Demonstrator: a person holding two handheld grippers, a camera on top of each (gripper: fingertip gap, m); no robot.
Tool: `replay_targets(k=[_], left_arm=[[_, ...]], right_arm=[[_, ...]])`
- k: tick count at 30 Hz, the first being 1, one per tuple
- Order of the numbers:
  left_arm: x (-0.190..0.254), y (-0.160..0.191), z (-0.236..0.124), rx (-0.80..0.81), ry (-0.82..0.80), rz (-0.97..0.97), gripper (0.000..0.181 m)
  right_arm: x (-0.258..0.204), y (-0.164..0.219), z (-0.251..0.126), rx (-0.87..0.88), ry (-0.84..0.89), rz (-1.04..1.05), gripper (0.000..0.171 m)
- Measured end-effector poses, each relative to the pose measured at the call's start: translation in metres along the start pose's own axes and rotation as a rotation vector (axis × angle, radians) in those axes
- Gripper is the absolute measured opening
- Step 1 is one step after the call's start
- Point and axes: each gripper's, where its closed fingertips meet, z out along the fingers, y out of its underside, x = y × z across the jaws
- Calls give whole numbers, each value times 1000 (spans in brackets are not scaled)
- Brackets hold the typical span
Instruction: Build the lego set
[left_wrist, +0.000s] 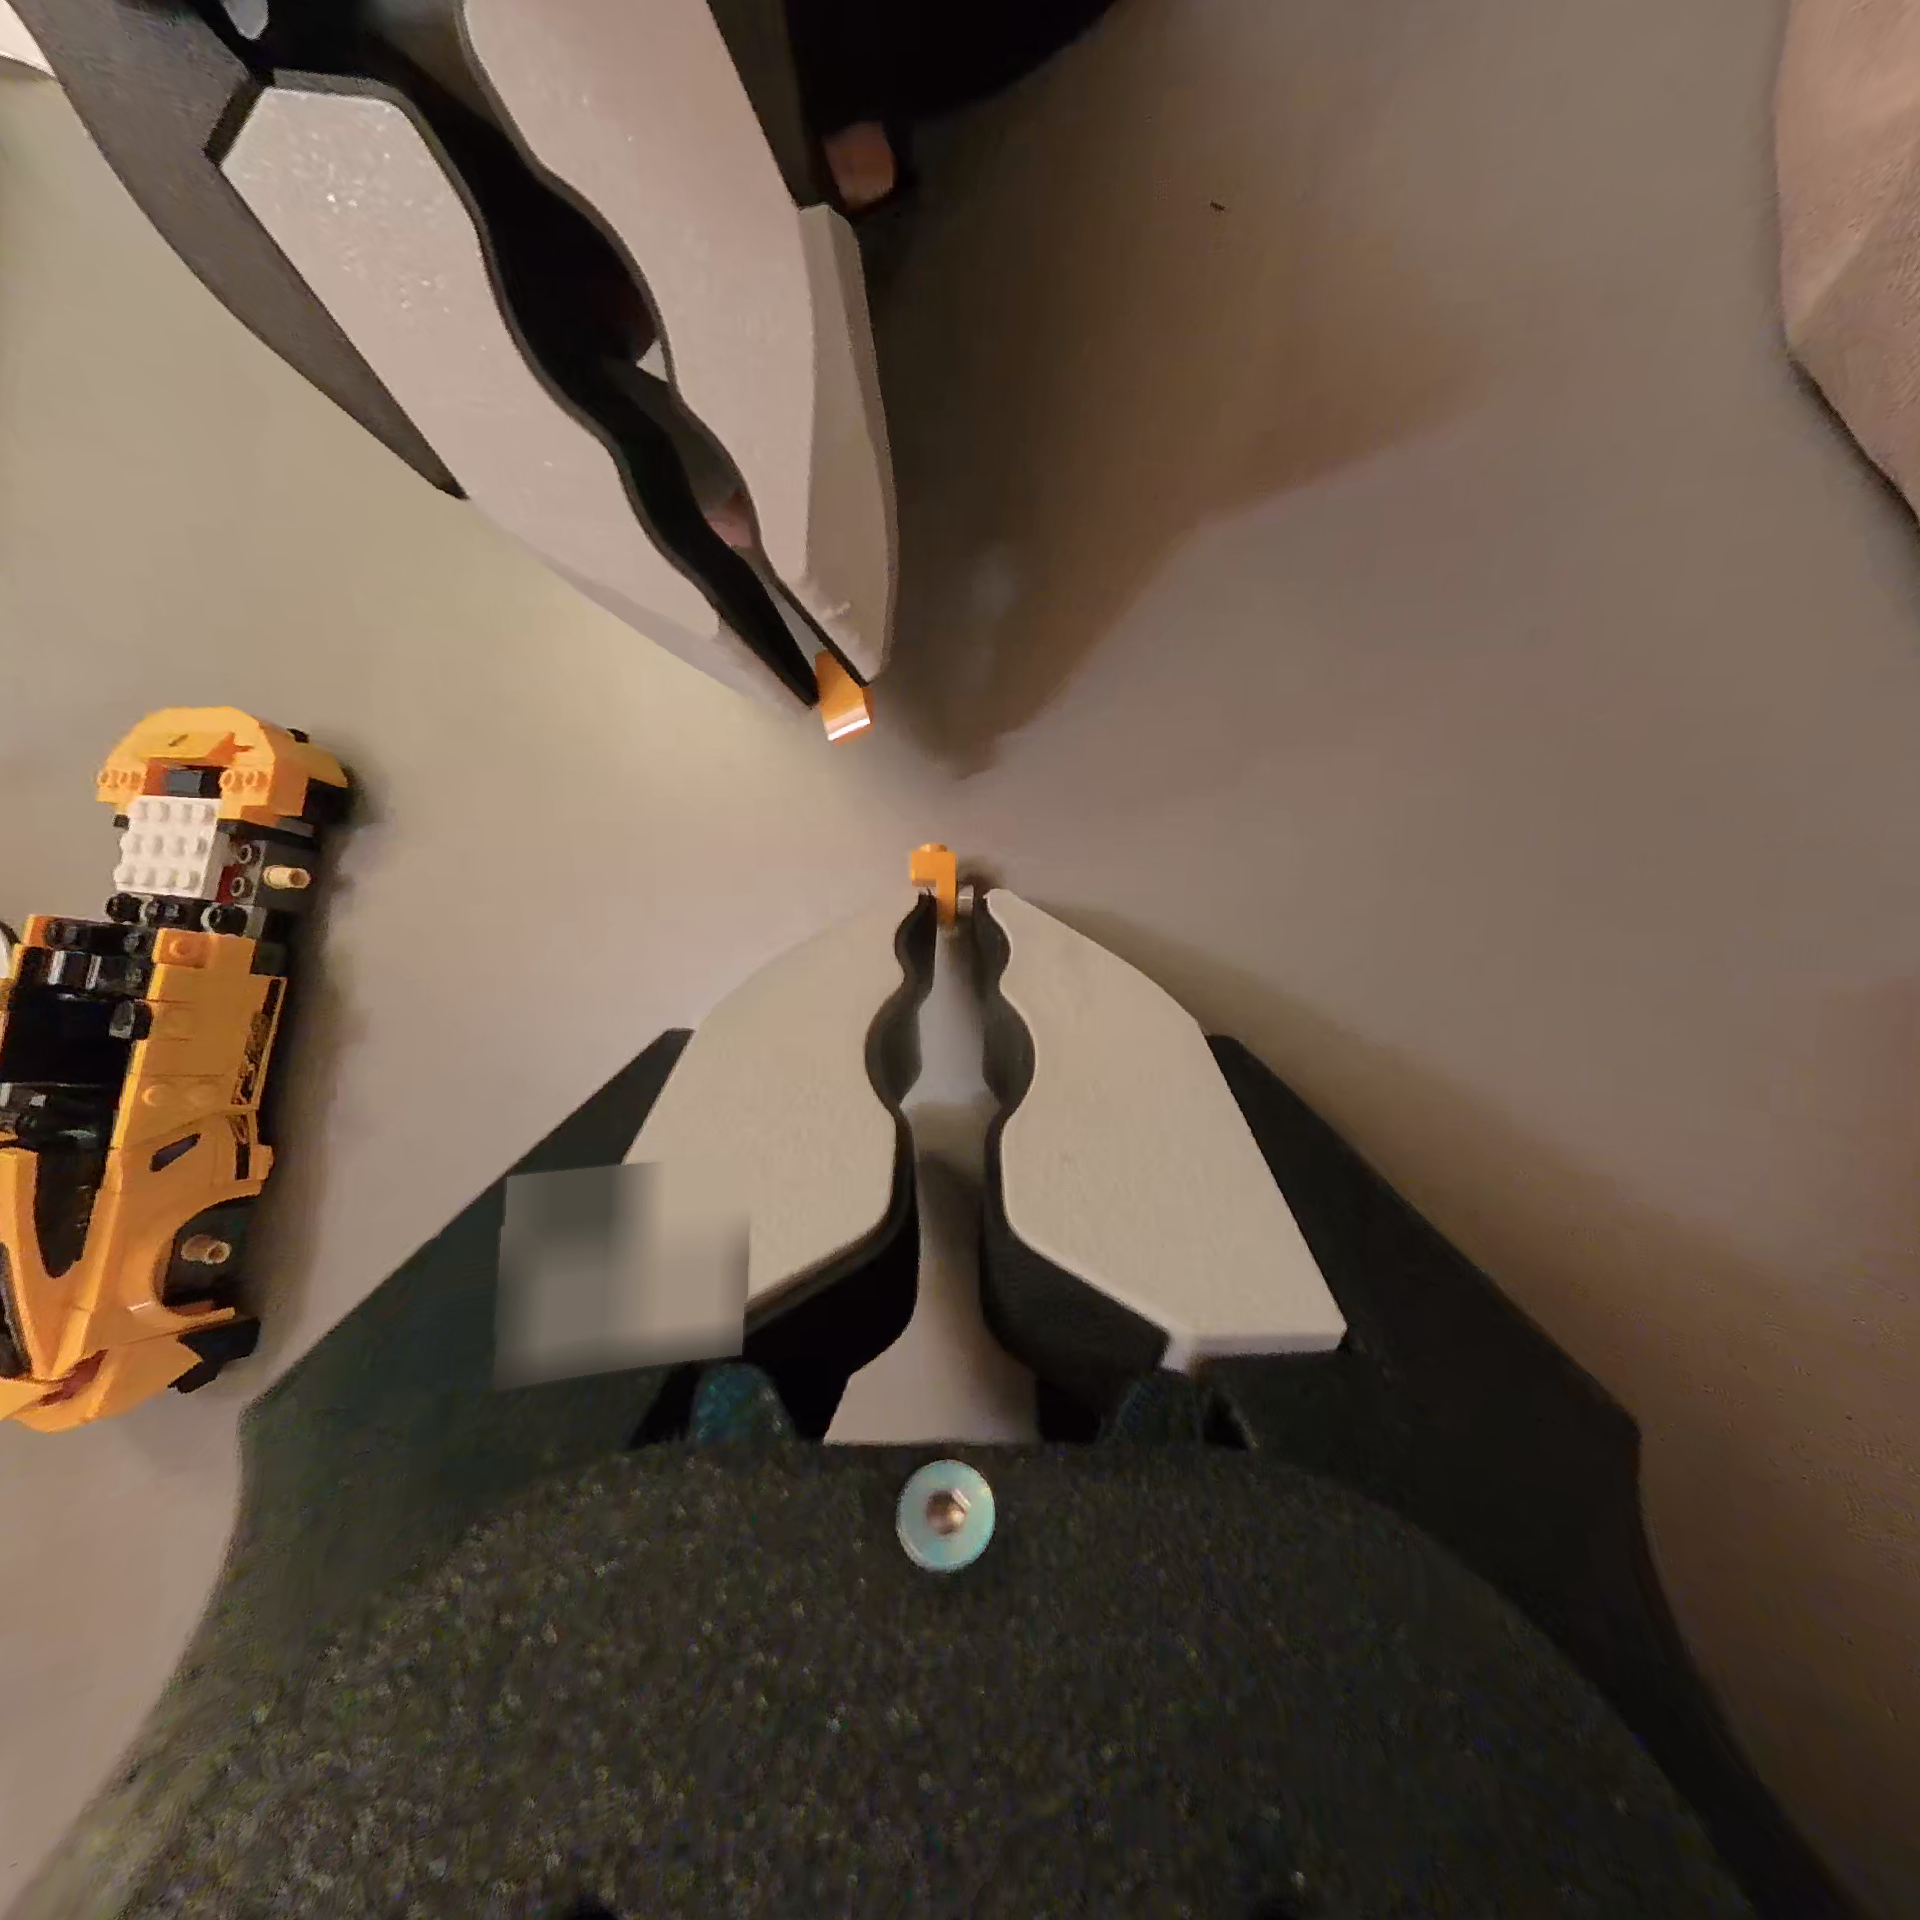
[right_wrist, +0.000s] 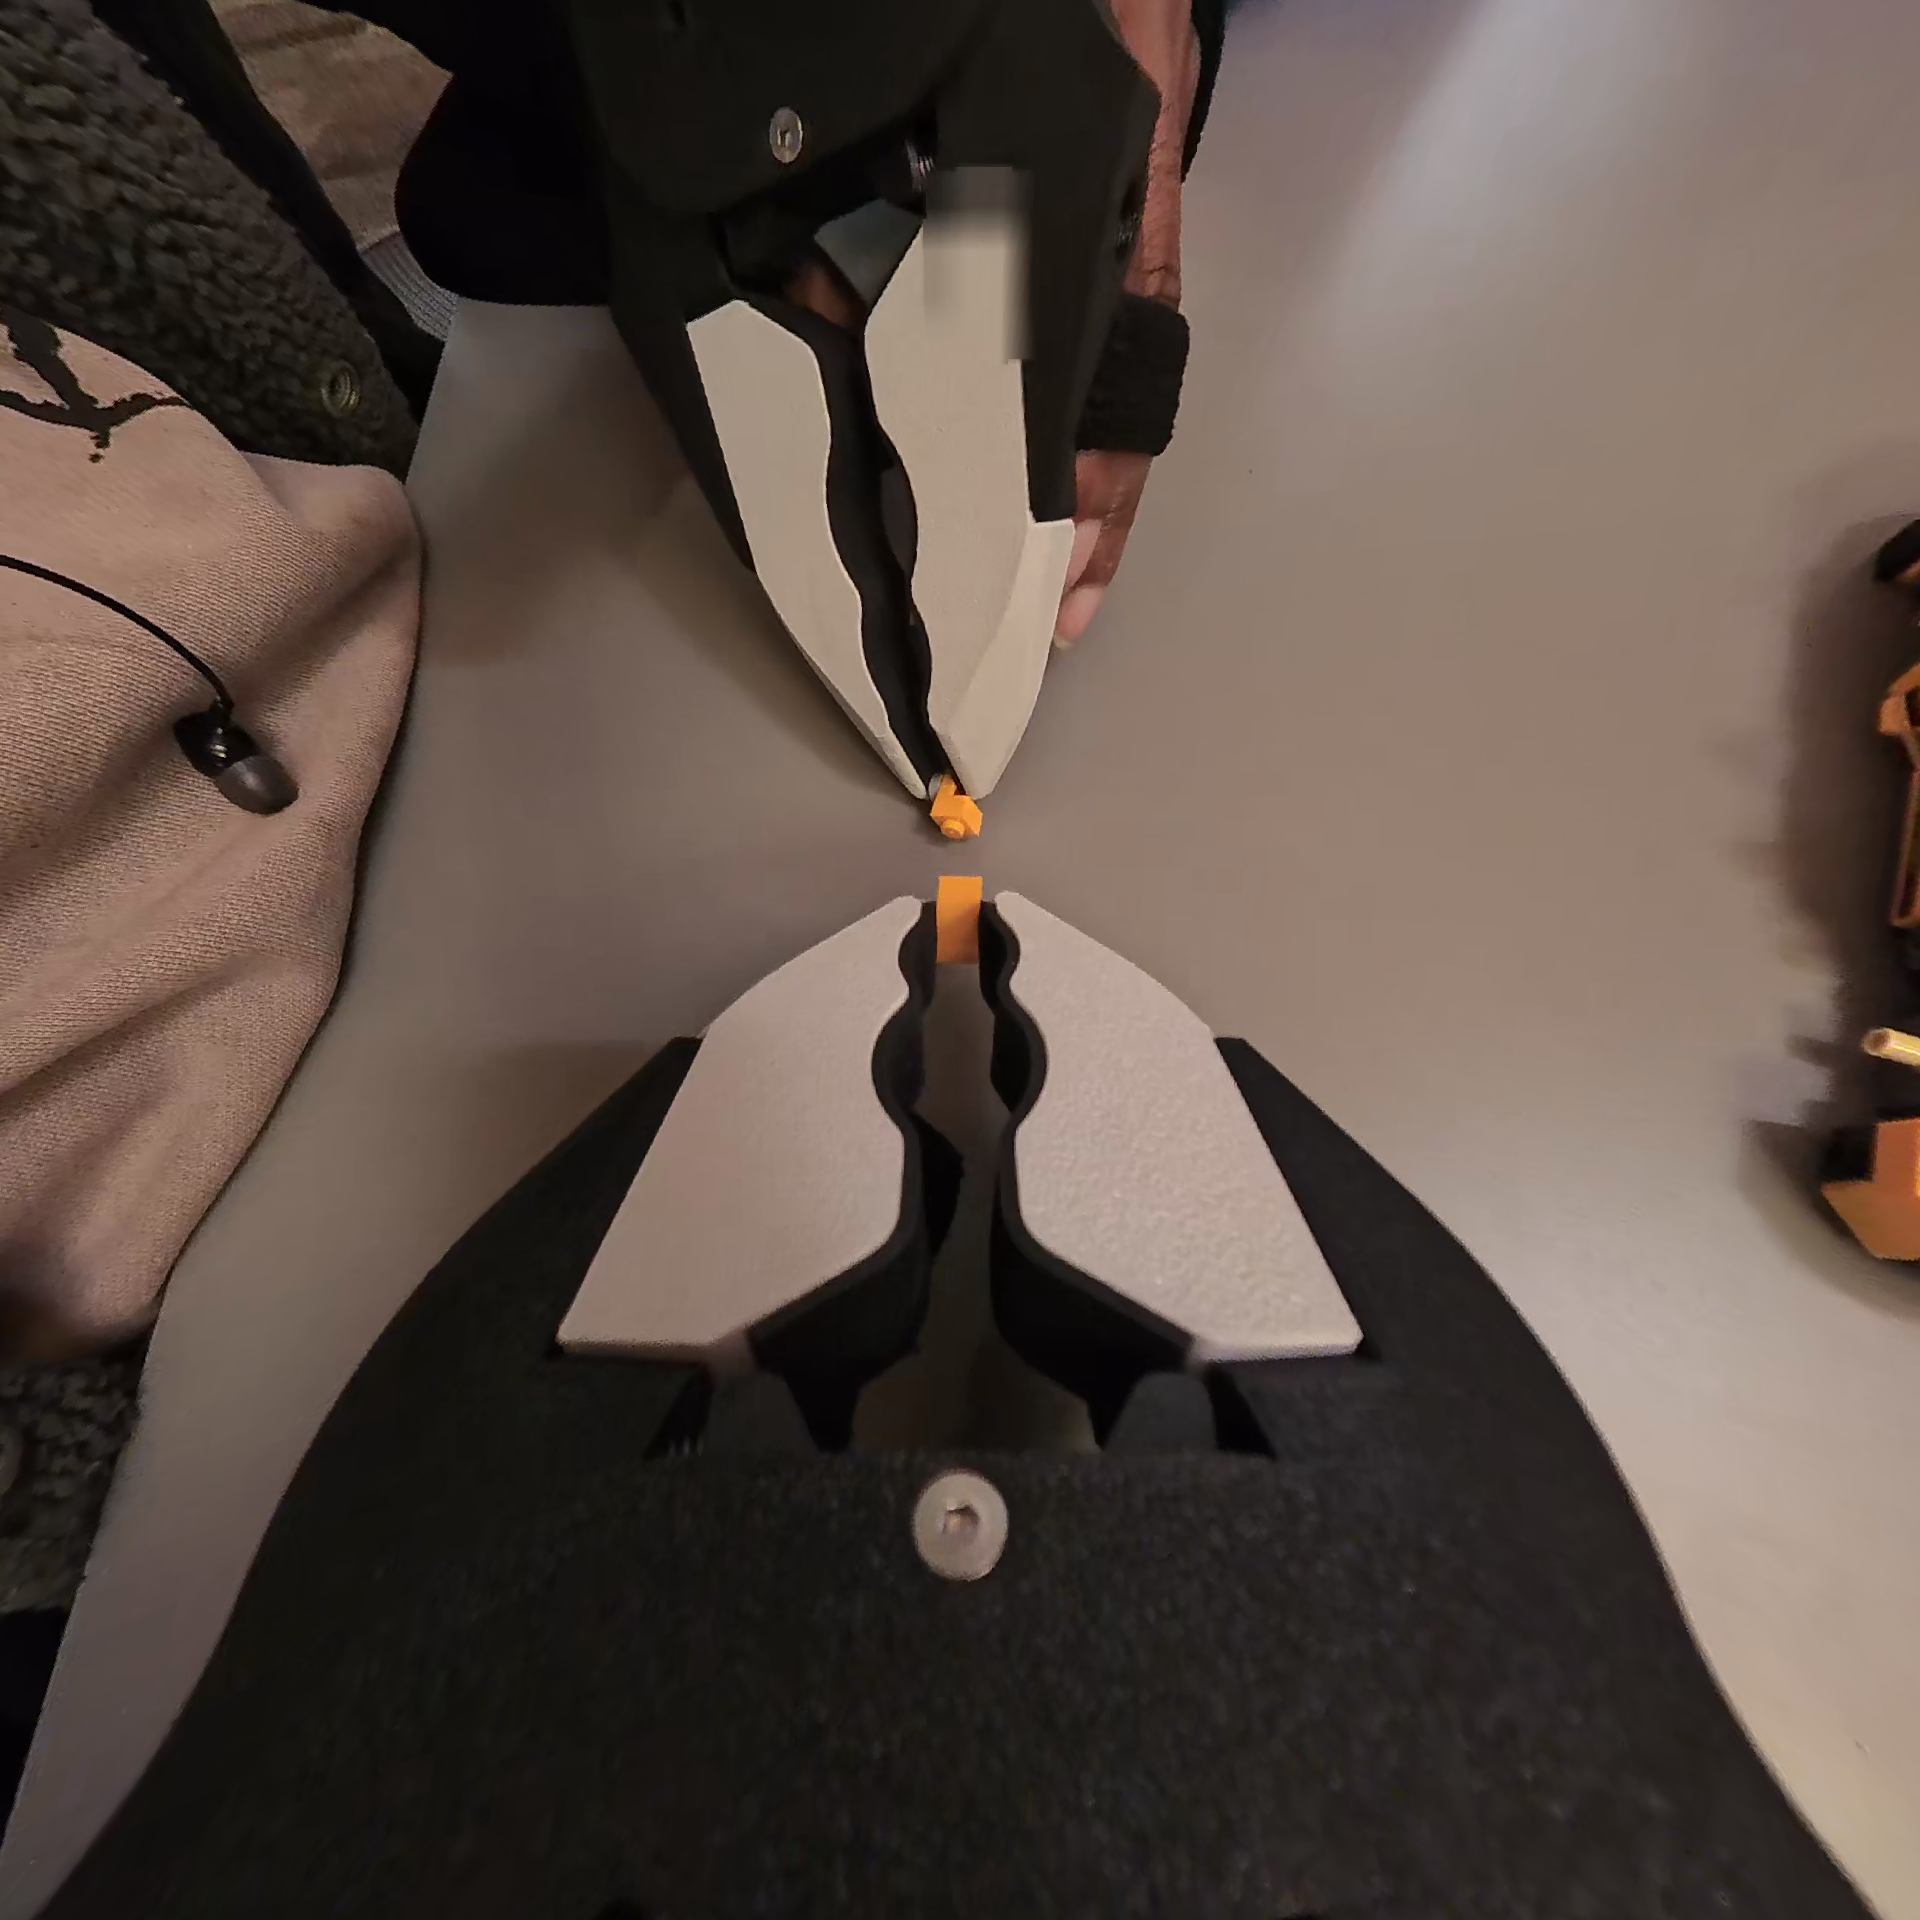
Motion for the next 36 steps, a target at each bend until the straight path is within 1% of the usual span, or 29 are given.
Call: replay_targets(k=[14, 24, 30, 33, 36], left_arm=[[-8, -4, 8, 22, -28, 4, 6], [-8, -6, 7, 50, -43, 13, 6], [-15, -14, 1, 140, -62, -45, 6], [-20, -23, -7, 223, -67, -105, 6], [-27, -35, -18, 319, -67, -188, 6]], right_arm=[[0, 0, -1, 1, 7, 1, 7], [-4, 0, 3, -4, -7, -3, 7], [-5, -8, 0, 49, -12, -7, 7], [-5, -15, -3, 95, -15, -7, 7], [-3, -29, -10, 183, -10, -5, 7]])
